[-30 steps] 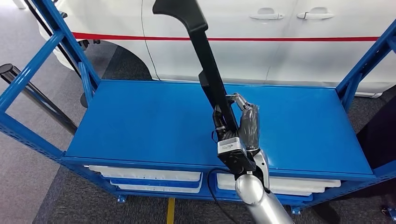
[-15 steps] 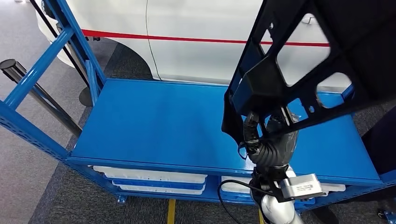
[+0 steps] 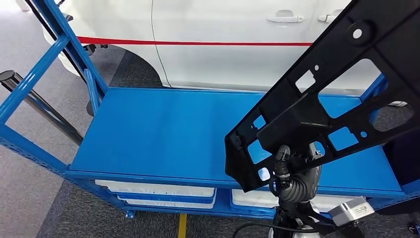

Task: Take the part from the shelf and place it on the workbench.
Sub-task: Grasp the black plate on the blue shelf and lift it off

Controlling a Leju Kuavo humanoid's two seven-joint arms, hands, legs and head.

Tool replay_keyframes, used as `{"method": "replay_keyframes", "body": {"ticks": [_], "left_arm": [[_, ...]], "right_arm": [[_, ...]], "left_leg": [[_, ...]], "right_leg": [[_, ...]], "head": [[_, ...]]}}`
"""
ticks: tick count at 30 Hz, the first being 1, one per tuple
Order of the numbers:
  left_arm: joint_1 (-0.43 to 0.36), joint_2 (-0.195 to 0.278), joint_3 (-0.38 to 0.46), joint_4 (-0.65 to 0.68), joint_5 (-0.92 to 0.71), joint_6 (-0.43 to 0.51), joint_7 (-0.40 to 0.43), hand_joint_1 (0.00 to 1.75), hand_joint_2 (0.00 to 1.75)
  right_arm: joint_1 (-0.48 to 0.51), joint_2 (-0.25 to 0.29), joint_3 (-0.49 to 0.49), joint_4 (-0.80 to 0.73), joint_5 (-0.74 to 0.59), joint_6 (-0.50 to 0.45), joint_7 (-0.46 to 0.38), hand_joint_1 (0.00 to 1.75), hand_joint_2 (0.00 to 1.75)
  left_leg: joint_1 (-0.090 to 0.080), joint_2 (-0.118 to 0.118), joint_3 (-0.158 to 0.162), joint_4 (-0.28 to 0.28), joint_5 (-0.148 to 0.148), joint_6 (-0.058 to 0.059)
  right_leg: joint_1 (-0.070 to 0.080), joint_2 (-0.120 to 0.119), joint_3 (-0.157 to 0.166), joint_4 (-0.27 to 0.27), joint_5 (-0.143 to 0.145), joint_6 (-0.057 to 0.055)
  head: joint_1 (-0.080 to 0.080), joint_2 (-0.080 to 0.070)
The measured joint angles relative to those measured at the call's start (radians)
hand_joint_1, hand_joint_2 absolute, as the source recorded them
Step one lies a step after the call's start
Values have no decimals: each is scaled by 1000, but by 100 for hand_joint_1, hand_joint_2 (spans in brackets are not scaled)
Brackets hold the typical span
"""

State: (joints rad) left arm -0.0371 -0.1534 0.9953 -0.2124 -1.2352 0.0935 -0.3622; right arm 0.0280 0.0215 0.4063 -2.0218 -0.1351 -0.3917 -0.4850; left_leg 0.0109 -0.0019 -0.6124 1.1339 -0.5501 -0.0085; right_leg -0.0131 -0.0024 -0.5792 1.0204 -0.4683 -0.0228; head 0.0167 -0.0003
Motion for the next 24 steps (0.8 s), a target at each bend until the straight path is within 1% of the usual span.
{"method": "replay_keyframes", "body": {"ticks": [1,2,3,4,5,6,7,8,9,11,12,13,14,15,16,17,18,19,20,21,22,23,24], "left_arm": [[0,0,3,0,0,0,0,0,175],[1,0,5,0,0,0,0,0,175],[2,-1,7,0,-1,1,2,0,175],[3,-1,8,0,-2,2,4,0,175],[4,-1,9,0,-4,4,7,0,175],[4,-1,10,0,-7,5,10,0,175],[3,-1,11,0,-9,5,13,0,175],[3,-1,12,0,-11,5,15,0,175],[2,-1,13,0,-13,4,15,0,175],[2,-2,14,0,-16,4,15,0,175],[3,-4,14,0,-19,3,16,0,175],[3,-5,14,0,-22,3,16,0,175],[3,-6,14,0,-24,3,16,0,175],[3,-7,14,0,-25,3,17,0,175],[2,-7,14,0,-25,3,17,0,175],[2,-7,14,0,-25,3,18,0,175],[2,-7,14,0,-25,3,18,0,175],[2,-8,15,0,-25,3,18,0,175],[2,-9,15,0,-25,3,18,0,175],[2,-10,15,0,-25,3,18,0,175],[2,-12,15,0,-26,3,18,0,175],[2,-12,15,0,-27,3,18,0,175],[2,-12,15,0,-28,3,18,0,175]], "right_arm": [[8,2,-3,0,0,6,-5,175,175],[19,4,-6,0,1,15,-11,175,175],[30,7,-10,0,5,27,-21,175,175],[43,11,-14,0,12,41,-32,175,175],[56,14,-16,-1,21,55,-47,175,175],[70,17,-18,-3,30,68,-63,175,175],[84,20,-18,-6,39,81,-80,175,175],[98,22,-18,-10,46,93,-96,175,175],[112,25,-18,-14,53,104,-111,175,175],[138,29,-18,-23,61,123,-133,175,175],[151,30,-18,-28,65,131,-141,175,175],[161,31,-18,-34,68,136,-147,175,175],[168,31,-18,-39,70,141,-151,175,175],[174,31,-18,-42,71,143,-154,175,175],[179,31,-18,-44,72,145,-155,175,175],[184,31,-18,-45,72,145,-155,175,175],[188,31,-18,-45,72,146,-155,175,175],[192,31,-18,-45,72,146,-155,175,175],[194,31,-18,-46,72,146,-155,175,175],[195,32,-18,-47,72,147,-156,175,175],[195,32,-18,-48,72,150,-157,175,175],[196,32,-18,-50,72,153,-160,175,175],[198,32,-18,-53,72,156,-163,175,175]], "left_leg": [[1,0,-32,69,-34,-4],[1,0,-60,132,-57,-7],[2,0,-75,165,-62,-7],[1,0,-72,159,-48,-6],[1,0,-49,112,-18,-2],[-1,0,-12,38,19,5],[-4,-1,23,-32,46,13],[-7,-1,49,-85,65,21],[-10,-1,61,-113,73,26],[-12,-1,62,-124,78,33],[-10,1,63,-130,84,37],[-7,3,62,-138,92,43],[-4,6,59,-145,101,49],[-2,8,54,-148,107,53],[-2,9,45,-148,112,56],[-2,10,36,-145,117,56],[-2,10,26,-141,122,55],[-1,11,15,-137,126,52],[0,11,5,-131,131,49],[1,11,-5,-125,135,45],[1,10,-15,-117,138,41],[0,9,-22,-111,142,36],[-1,8,-26,-106,146,29]], "right_leg": [[0,-1,0,0,-1,-3],[1,-1,0,1,-1,-4],[2,-2,0,2,-1,-4],[3,-1,1,4,-2,-5],[4,-1,2,5,-2,-5],[5,0,3,5,-2,-5],[7,1,4,6,-2,-4],[8,1,3,7,-2,-1],[9,1,1,7,-1,3],[8,1,1,5,4,14],[8,1,1,6,1,19],[8,1,-2,18,-15,24],[8,2,-12,47,-45,29],[7,3,-29,95,-87,32],[5,3,-49,156,-131,35],[3,3,-67,216,-164,38],[1,3,-74,256,-179,41],[-2,2,-65,264,-174,43],[-6,2,-36,233,-150,46],[-9,2,7,172,-120,49],[-11,2,54,101,-104,50],[-10,4,88,46,-93,48],[-9,6,107,10,-92,45]], "head": [[0,0],[0,0],[0,0],[0,0],[0,0],[0,0],[0,0],[0,0],[0,0],[0,0],[0,0],[1,0],[1,0],[1,0],[1,0],[0,0],[1,0],[1,0],[1,0],[1,0],[0,0],[0,0],[0,0]]}}
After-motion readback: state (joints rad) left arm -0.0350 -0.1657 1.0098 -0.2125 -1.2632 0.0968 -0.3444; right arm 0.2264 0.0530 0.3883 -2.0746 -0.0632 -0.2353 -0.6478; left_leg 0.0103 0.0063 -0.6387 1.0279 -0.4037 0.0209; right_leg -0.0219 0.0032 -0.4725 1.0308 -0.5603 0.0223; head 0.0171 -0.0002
